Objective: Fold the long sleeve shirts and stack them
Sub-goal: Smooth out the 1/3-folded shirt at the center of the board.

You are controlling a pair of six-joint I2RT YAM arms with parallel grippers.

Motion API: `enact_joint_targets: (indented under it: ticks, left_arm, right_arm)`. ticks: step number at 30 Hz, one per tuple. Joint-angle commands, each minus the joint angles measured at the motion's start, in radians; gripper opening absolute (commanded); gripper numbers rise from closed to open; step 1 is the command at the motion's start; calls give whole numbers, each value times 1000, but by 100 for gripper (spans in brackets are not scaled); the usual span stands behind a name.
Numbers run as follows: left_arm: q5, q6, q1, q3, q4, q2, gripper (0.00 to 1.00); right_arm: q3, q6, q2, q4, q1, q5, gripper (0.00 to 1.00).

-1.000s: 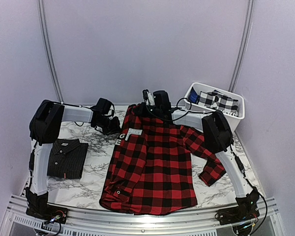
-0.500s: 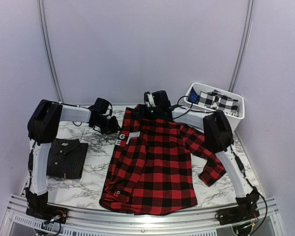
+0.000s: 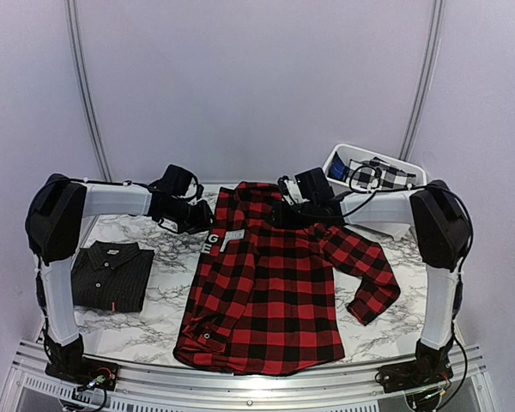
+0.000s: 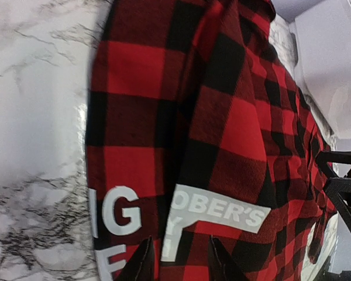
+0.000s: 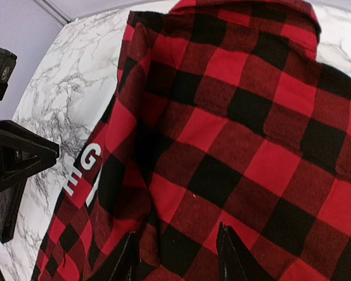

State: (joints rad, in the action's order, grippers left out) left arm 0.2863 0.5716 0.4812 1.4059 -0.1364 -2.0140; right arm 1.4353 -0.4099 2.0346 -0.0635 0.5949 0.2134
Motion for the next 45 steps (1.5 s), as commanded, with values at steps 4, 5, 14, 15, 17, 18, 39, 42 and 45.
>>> enact_joint_targets:
  ticks: [4,5,14,15,17,18,39,42,45]
  left_arm:
    - [-56,-36,63,20,-34,-58,36]
    - [-67,-41,65,38,-40,-76,37]
    - [-73,-49,78,168,-80,-211,41]
    - [-76,-47,79,175,-80,-215,41]
    - [-81,-46,80,185,-81,-221,41]
    - [-76,-45,80,191,-82,-224,40]
    - [-105,-19,84,141,-44,-134,0]
    - [-156,-19,82,117,-43,-107,0]
    - [-129,-26,73,128,-43,-126,3]
  right_arm:
    - [-143,13,-110,56,26,-24,41]
    - [-152,12,-117,56,30,-23,41]
    - [-187,14,-115,90,78,-50,41]
    - [-183,15,-106,90,82,-54,40]
    - [-167,22,-82,86,86,-59,40]
    - [-159,25,-68,83,89,-59,40]
    - [-121,37,12,35,132,-65,39]
    - [-118,36,18,34,135,-65,39]
    - [-116,33,21,34,138,-64,38]
